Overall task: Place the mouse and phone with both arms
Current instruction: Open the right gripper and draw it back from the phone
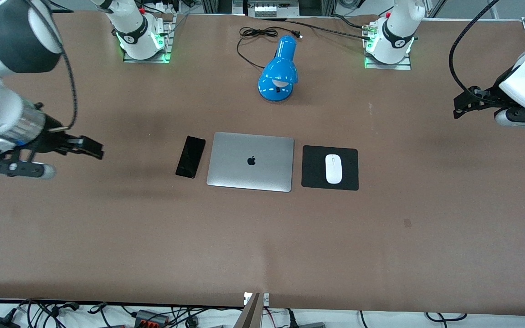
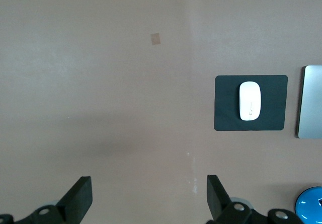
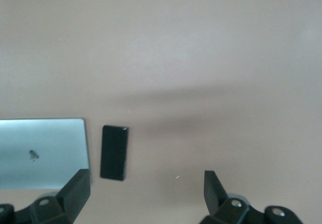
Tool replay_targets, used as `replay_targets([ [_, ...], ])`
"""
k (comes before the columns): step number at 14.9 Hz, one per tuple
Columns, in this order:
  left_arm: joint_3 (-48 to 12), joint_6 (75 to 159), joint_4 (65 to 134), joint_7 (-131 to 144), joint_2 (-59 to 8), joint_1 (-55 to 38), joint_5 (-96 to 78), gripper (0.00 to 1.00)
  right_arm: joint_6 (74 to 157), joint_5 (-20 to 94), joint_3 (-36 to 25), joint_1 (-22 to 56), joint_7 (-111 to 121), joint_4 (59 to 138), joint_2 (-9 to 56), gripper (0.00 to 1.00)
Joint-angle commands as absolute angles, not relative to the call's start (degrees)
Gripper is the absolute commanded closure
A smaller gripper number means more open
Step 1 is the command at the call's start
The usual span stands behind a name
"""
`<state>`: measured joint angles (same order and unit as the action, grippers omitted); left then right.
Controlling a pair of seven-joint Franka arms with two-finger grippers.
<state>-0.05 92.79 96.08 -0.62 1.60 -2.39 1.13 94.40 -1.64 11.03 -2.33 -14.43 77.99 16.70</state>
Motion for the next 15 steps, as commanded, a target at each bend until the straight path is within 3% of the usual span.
replay_targets([
  [1,0.18,91.32,94.04,-1.93,0.35,-2.9,2.29,0.0,93.43,-2.55,5.75,-1.68,-6.97,75.76,16.09,0.0],
  [3,0.18,91.41,93.96,-1.85,0.26,-2.99,2.2,0.0,94.13,-1.94,-0.5,0.26,-1.26,75.85,15.3,0.0],
  [8,0.18,91.41,93.96,-1.93,0.26,-2.64,1.85,0.0,93.51,-1.85,-3.34,-0.09,2.64,76.81,13.11,0.0],
  [15,0.18,91.32,93.96,-1.85,0.26,-2.72,1.85,0.0,103.7,-1.93,-3.34,-0.26,2.55,96.91,1.6,0.0],
])
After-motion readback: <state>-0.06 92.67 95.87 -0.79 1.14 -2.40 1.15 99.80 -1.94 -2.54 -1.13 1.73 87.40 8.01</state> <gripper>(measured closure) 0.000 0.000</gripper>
